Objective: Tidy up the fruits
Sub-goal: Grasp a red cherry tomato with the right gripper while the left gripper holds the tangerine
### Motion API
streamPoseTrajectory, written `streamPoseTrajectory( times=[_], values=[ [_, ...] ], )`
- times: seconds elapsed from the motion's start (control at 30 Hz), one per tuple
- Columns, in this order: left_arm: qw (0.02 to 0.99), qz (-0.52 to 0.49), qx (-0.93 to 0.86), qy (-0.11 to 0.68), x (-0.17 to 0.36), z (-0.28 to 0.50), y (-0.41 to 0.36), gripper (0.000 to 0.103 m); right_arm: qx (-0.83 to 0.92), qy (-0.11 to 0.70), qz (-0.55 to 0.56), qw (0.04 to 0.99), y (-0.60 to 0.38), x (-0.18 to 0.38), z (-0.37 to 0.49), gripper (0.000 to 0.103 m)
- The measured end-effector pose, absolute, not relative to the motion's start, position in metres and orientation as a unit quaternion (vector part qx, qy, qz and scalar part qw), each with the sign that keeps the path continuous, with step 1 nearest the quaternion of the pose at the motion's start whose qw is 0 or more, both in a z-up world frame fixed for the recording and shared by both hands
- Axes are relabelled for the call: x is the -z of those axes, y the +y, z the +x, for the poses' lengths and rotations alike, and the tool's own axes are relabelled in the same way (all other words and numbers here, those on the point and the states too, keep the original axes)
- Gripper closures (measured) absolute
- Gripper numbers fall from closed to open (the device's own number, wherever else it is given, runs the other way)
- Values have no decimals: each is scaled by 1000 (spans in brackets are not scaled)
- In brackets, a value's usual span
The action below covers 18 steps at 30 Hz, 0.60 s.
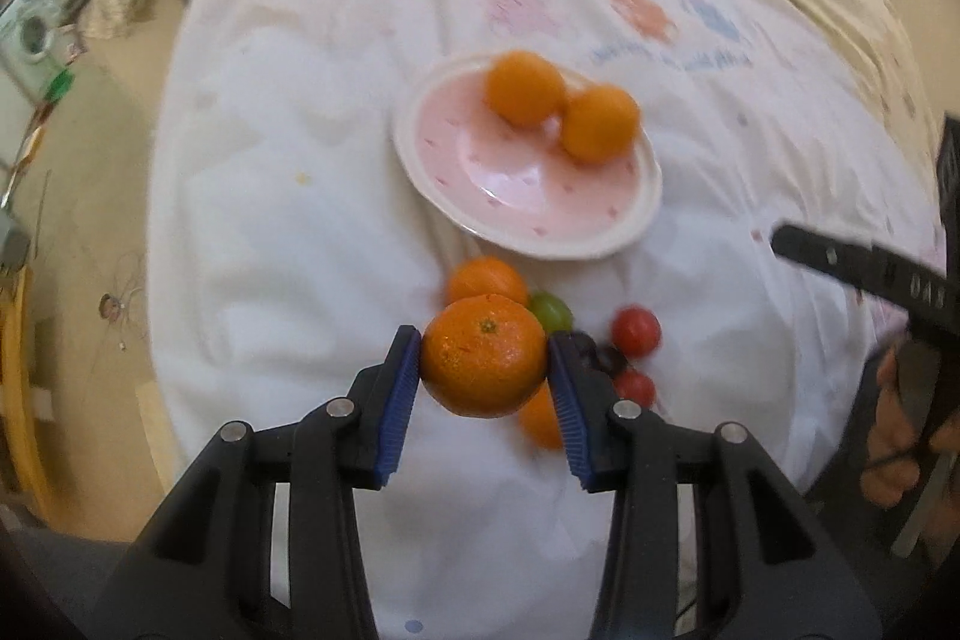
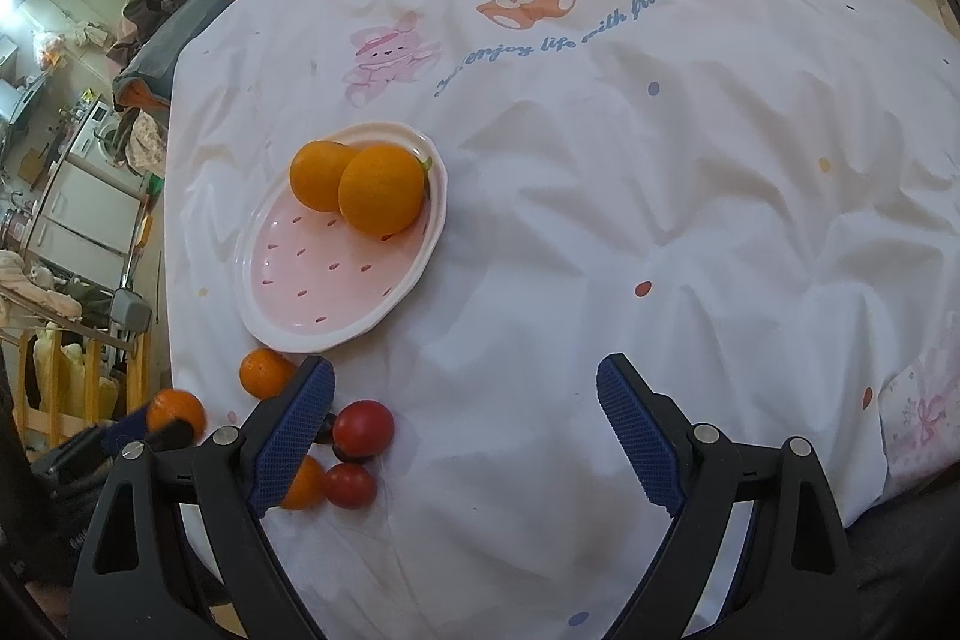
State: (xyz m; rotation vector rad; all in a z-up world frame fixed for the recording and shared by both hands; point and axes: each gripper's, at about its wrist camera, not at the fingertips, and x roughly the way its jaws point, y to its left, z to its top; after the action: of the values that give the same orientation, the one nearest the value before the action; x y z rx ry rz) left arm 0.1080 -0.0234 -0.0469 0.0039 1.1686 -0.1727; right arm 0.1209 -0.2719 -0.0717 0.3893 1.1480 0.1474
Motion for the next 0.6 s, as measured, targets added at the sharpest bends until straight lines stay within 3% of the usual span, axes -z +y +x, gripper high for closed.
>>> streamPoseTrajectory(
  times=[0.23, 0.6],
  values=[
    [855, -25, 34, 517, 33, 110, -4, 65, -72, 542, 178, 818, -270, 73, 122, 11],
    [848, -55, 27, 526, 34, 113, 4, 65, -95, 553, 161, 812, -254, 78, 124, 11]
  ],
)
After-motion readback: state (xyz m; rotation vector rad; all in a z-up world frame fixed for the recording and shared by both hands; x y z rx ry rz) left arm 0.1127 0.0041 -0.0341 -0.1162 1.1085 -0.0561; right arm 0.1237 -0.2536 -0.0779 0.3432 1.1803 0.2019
